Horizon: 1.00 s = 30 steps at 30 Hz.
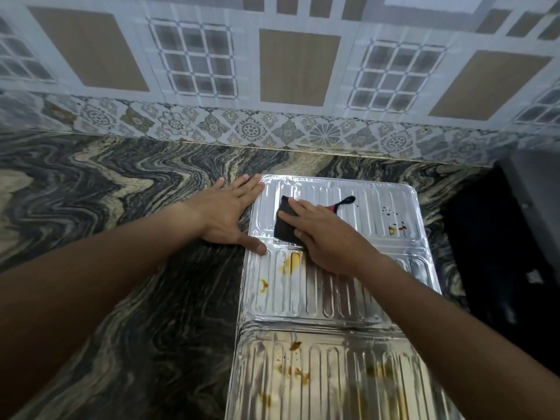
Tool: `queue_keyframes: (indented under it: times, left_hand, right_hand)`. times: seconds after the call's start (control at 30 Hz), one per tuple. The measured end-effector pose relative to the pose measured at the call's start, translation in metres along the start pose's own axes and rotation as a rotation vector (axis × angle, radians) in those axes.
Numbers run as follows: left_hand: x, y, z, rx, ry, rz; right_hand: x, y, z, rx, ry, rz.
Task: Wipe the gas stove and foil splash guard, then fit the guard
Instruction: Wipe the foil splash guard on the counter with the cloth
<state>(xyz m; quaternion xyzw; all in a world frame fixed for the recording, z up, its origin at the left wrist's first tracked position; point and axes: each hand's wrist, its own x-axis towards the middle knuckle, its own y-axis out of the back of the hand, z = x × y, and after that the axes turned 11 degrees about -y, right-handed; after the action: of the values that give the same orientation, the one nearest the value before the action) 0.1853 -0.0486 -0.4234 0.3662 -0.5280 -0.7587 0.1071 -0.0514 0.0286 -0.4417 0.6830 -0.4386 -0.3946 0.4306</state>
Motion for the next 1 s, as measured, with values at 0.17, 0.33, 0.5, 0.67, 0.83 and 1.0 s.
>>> queue_keyframes:
  times: [0.17, 0.33, 0.5, 0.67, 0.83, 1.0]
  left_hand:
    - [0.001, 0.005, 0.000, -0.005, 0.009, -0.048]
    - [0.002, 0.002, 0.001, -0.006, 0.010, -0.037]
    - [0.002, 0.000, -0.001, -0.024, 0.004, -0.031]
    - [0.002, 0.001, -0.001, -0.023, -0.003, -0.037]
    - [0.002, 0.001, 0.000, -0.022, -0.001, -0.026]
    - [0.003, 0.000, 0.000, -0.044, 0.008, -0.028]
  right_hand:
    - [-0.004, 0.009, 0.023, 0.055, -0.240, 0.108]
    - [0.024, -0.006, -0.006, -0.042, -0.235, 0.161]
    - [0.028, -0.016, -0.011, -0.089, -0.184, 0.139]
    - [0.015, -0.006, 0.029, -0.011, -0.429, 0.150]
    - [0.002, 0.004, 0.063, -0.016, -0.630, 0.174]
    - [-0.013, 0.009, 0.084, -0.008, -0.816, 0.237]
